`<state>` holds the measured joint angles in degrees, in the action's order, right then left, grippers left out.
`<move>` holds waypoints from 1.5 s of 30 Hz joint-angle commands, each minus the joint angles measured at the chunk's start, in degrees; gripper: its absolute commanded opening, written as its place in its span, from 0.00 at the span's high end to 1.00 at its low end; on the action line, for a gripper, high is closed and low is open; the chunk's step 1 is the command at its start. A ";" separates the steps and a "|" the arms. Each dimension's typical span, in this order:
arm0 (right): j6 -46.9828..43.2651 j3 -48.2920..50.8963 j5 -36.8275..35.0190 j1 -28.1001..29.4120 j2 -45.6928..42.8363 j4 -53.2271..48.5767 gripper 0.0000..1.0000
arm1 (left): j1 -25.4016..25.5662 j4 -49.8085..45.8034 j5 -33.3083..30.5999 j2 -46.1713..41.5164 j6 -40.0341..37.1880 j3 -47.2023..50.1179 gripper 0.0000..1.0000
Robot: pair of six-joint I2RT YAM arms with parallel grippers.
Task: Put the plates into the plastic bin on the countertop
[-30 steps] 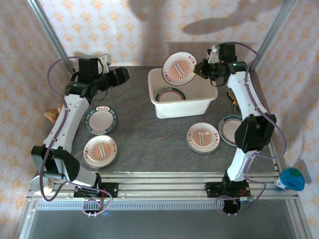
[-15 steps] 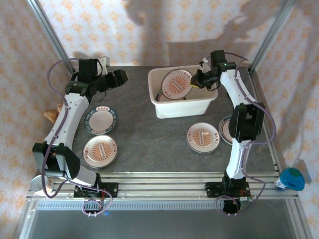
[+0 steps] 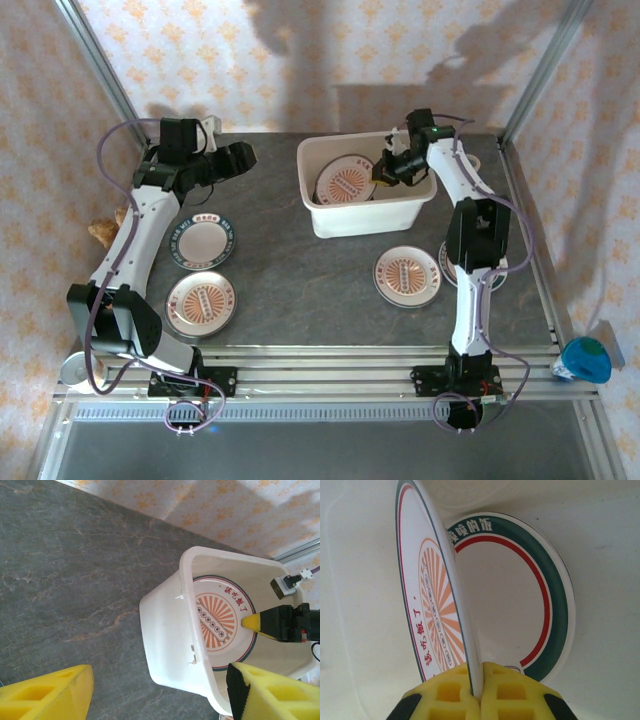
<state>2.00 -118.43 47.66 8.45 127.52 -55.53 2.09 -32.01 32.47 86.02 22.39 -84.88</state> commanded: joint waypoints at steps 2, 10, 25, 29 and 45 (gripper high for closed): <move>-1.94 -3.18 2.07 0.17 1.51 -2.50 1.00 | -0.41 -1.13 -1.09 1.50 -0.86 0.00 0.29; -2.93 -4.01 1.56 0.82 4.58 -4.70 1.00 | -0.42 -0.94 -0.85 2.87 -0.60 -0.04 0.29; -3.46 -4.44 -2.09 1.63 6.87 -7.24 0.90 | -0.42 -0.64 -1.24 2.30 -0.64 3.00 0.30; -3.13 -4.22 -3.16 1.64 6.26 -7.18 0.78 | -0.42 -1.62 -2.33 1.70 -0.79 3.80 0.29; -2.52 -2.44 -9.29 1.68 1.78 -7.45 0.38 | -0.94 -4.48 -6.83 -1.17 0.86 7.92 0.29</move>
<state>-0.64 -121.30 40.86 9.72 133.64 -61.71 2.04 -34.28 28.21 87.57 22.59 -77.87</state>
